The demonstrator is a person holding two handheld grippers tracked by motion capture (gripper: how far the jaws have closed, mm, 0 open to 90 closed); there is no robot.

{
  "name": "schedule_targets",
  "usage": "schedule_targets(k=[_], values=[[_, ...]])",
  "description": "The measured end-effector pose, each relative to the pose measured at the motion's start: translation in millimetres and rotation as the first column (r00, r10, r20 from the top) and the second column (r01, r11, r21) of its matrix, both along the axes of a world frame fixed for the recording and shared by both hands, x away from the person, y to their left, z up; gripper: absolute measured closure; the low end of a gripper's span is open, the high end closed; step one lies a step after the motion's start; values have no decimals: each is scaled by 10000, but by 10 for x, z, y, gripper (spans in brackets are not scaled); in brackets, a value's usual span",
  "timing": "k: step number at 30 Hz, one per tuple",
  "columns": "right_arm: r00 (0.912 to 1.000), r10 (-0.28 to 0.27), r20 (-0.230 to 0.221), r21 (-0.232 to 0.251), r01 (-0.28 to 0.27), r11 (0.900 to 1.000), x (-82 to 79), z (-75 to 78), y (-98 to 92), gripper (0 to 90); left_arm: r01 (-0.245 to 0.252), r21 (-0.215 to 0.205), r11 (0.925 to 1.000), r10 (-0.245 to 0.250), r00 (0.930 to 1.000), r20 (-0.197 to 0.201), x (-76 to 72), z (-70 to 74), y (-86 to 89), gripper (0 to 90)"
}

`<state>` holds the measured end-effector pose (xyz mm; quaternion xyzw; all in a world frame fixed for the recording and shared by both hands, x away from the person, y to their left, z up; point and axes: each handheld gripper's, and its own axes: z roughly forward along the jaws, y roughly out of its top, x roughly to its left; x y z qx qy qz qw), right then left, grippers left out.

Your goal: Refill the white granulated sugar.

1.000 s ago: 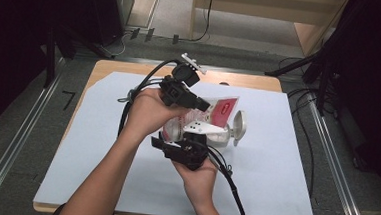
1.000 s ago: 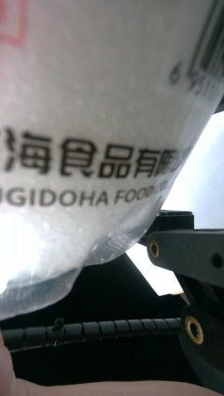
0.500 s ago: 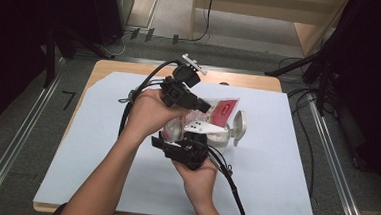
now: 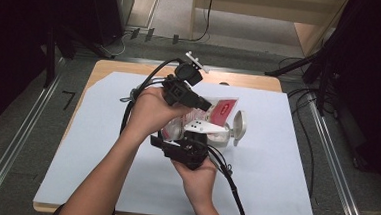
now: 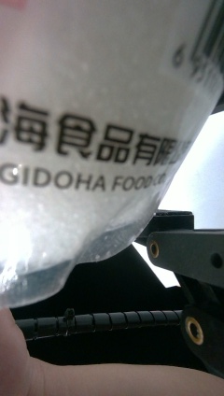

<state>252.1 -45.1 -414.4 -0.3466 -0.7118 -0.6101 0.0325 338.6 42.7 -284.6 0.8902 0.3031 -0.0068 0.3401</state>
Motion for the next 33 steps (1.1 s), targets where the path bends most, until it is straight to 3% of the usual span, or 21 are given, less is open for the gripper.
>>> schedule_targets(k=[18,33], values=[[10000,-57,-53,187,58,9998,10,10,-23,634,66,13,10000,-66,9999,105,-7,19,-46,879],[9996,-160,216,-173,164,9997,-6,2,1,633,87,56,9999,-88,9999,122,-13,10,-42,883]])
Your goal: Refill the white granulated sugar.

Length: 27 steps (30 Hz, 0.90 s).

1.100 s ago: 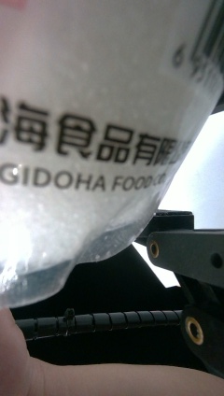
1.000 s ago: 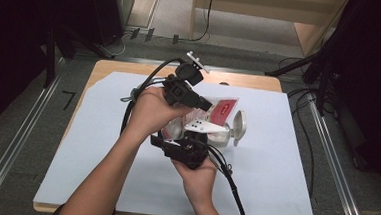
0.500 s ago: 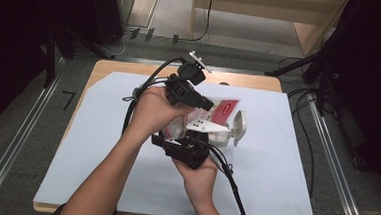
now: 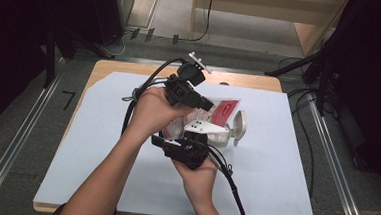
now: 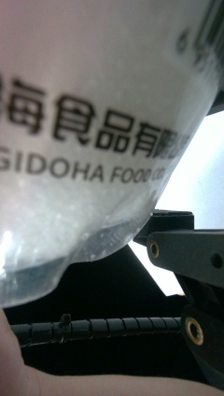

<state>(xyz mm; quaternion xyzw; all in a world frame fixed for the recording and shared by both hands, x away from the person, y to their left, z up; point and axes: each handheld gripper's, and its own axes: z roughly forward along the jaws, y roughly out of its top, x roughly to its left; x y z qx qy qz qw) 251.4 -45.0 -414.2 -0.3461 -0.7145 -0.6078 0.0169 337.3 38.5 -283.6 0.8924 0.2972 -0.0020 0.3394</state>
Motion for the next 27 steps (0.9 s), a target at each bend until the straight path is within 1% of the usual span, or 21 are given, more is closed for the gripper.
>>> schedule_targets(k=[6,9,11,16,23,27], values=[[10000,11,-12,-18,-11,10000,-1,-3,2,634,22,-22,10000,-22,10000,59,-8,-6,1,889],[10000,-19,-27,-52,19,10000,-6,-4,6,634,187,100,9998,-189,9995,243,-18,-3,2,898],[10000,-16,-16,-59,16,10000,-7,-5,7,634,210,118,9997,-213,9994,256,-19,-1,4,900],[10000,13,-28,-47,-13,10000,-6,-3,8,634,181,88,9998,-183,9995,253,-13,-4,6,900],[10000,-16,-42,-52,16,10000,-4,-3,7,634,121,3,9999,-121,9999,123,-11,-7,0,900],[10000,-8,-29,-36,8,10000,-6,-1,3,634,146,38,9999,-146,9998,139,-11,-5,-6,900]])
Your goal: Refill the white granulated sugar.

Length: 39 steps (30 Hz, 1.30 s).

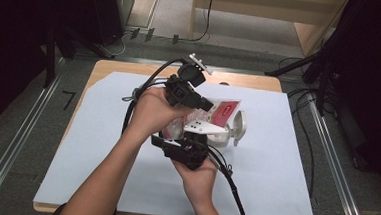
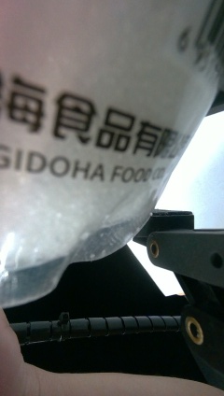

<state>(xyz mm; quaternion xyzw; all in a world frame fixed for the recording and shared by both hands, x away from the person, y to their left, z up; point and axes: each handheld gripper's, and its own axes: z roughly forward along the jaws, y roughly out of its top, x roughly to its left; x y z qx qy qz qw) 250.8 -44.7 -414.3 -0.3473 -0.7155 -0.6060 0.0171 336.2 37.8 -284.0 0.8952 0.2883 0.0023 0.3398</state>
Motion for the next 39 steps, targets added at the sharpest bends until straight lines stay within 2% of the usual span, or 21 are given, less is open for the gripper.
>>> schedule_targets(k=[4,7,16,26,32,35,39], values=[[9998,-38,215,-138,41,9999,-12,9,2,631,23,-43,10000,-23,10000,19,1,11,2,900],[9996,-161,214,-121,163,9998,-5,10,0,636,38,-89,10000,-37,9999,109,3,9,-11,900],[9996,-188,-198,47,189,9998,59,-21,-45,637,-43,-57,10000,43,10000,45,61,-41,-65,900],[9993,-180,-324,127,184,9998,83,-34,-90,637,-92,-126,9999,90,9999,-122,107,-58,-105,899],[9991,-109,-406,531,130,9985,90,-25,-100,641,-91,-83,9999,90,9999,-88,97,-38,-131,890],[9989,-122,-458,548,147,9984,89,-23,-105,641,-117,-110,9999,116,9999,-86,97,-40,-135,887],[9968,7,-799,1003,73,9949,116,-34,-123,638,-98,-141,9999,97,9999,-65,98,-40,-142,881]])
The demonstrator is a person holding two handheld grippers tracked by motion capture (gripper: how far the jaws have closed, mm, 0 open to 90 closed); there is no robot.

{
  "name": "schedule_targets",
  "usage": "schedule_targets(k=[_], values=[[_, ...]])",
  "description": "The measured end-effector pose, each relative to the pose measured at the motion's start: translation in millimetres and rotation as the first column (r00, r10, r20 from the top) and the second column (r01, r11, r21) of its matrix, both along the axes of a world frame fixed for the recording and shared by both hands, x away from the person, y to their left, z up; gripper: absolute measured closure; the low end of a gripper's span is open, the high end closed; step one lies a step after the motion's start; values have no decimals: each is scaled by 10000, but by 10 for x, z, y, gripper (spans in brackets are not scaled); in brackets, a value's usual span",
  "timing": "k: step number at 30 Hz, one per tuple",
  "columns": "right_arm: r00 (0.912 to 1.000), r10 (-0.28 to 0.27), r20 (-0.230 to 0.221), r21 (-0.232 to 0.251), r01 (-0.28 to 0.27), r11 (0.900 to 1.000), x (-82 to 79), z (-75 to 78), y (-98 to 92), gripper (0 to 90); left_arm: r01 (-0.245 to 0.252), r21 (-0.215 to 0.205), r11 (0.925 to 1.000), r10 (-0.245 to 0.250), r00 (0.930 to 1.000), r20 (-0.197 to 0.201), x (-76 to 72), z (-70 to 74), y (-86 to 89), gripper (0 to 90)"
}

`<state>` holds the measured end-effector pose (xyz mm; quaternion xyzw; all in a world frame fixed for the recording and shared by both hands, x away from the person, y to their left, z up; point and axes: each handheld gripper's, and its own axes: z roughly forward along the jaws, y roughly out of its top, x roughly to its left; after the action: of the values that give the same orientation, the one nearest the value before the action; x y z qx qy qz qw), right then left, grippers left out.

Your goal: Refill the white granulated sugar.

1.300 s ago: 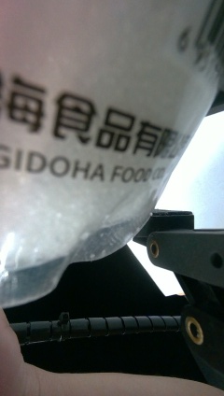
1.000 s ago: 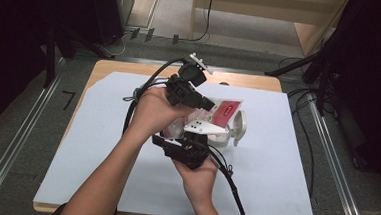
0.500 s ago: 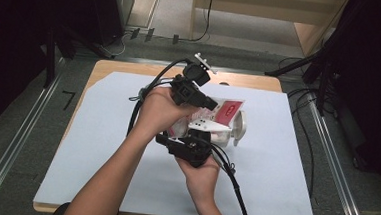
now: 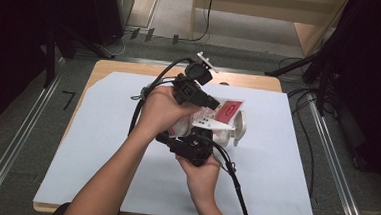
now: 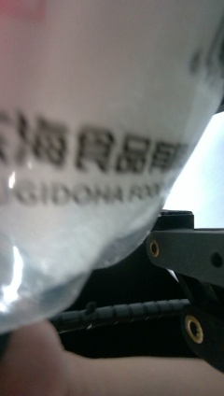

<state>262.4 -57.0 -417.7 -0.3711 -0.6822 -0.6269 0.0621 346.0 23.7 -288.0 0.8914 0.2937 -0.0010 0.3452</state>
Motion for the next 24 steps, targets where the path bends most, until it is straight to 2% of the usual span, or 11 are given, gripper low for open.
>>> schedule_targets(k=[14,19,24], values=[[9997,-93,224,-353,101,9993,-15,20,2,637,-60,-58,10000,59,10000,-58,16,-3,7,887],[9983,-181,546,-753,222,9969,-35,26,31,605,-33,-2,10000,33,10000,-30,16,-3,12,889],[9957,-291,884,-1295,404,9908,-63,38,57,638,-33,-83,10000,33,10000,-10,11,-8,30,890]])
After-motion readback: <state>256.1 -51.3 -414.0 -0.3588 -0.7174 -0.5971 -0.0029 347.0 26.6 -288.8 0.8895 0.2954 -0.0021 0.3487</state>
